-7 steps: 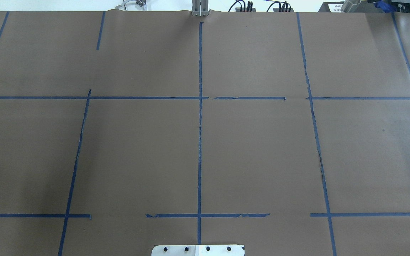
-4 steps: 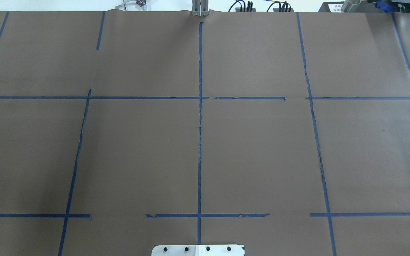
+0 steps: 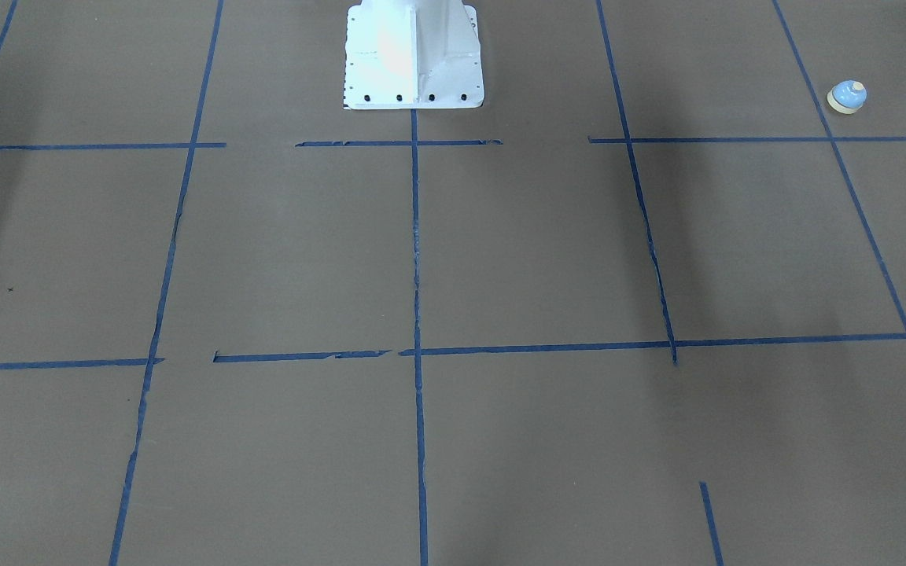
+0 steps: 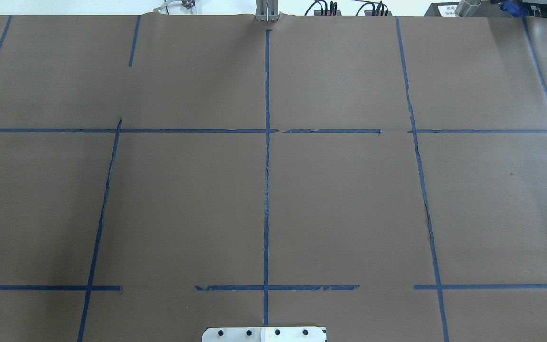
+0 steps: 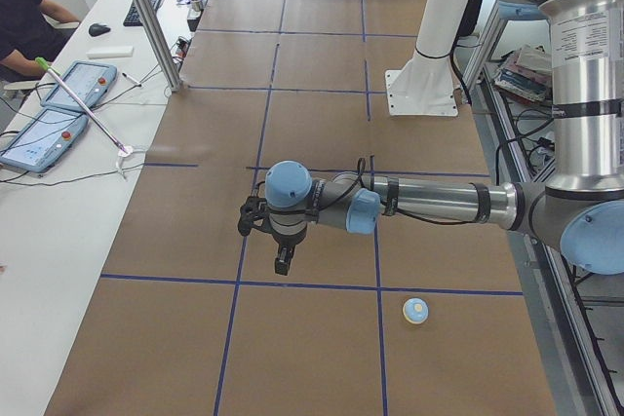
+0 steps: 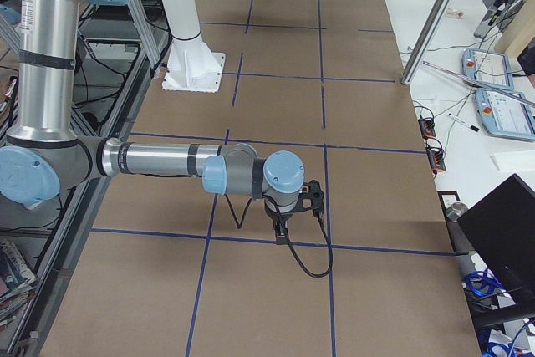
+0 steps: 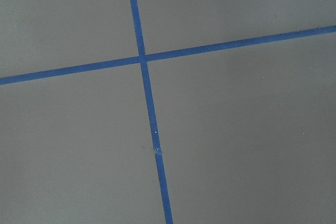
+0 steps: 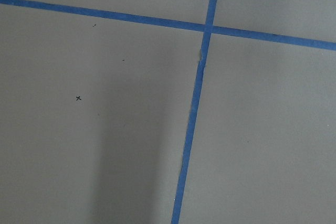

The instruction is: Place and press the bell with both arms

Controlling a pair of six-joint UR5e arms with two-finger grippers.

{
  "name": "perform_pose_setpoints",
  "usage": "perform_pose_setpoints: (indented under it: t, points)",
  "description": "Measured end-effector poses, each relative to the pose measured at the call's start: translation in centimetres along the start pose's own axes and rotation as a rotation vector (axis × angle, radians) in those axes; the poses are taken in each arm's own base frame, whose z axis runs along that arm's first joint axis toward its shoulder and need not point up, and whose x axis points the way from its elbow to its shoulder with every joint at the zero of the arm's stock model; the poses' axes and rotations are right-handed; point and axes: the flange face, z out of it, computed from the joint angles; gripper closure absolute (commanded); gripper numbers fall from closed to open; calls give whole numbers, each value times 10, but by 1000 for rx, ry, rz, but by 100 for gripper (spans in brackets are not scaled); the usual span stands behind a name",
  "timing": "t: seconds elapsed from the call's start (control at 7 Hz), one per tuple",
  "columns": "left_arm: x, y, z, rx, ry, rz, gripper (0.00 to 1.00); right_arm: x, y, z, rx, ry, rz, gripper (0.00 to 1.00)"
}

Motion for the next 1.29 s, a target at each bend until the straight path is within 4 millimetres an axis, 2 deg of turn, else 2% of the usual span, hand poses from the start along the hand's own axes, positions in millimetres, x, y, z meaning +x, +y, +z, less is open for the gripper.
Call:
perform_pose_setpoints:
  t: [0.29, 0.43, 0.71, 0.86, 1.0, 1.29]
  points:
    - [9, 21, 29, -61, 10, 19, 0, -1, 0, 2, -4, -3, -2, 0]
    - [15, 40, 50, -100, 14, 13, 0, -2, -1, 3, -7, -4, -4, 0]
    - [23, 108, 96, -133, -27, 2, 0, -7, -2, 6, -12, -19, -12, 0]
    - [17, 143, 110, -135, -46, 19, 0, -8, -3, 8, -13, -28, -14, 0]
    - [9, 166, 121, -156, -58, 24, 0, -9, -3, 8, -14, -32, -16, 0]
    - [0, 196, 141, -223, -64, 45, 0, -10, -2, 9, -17, -35, -17, 0]
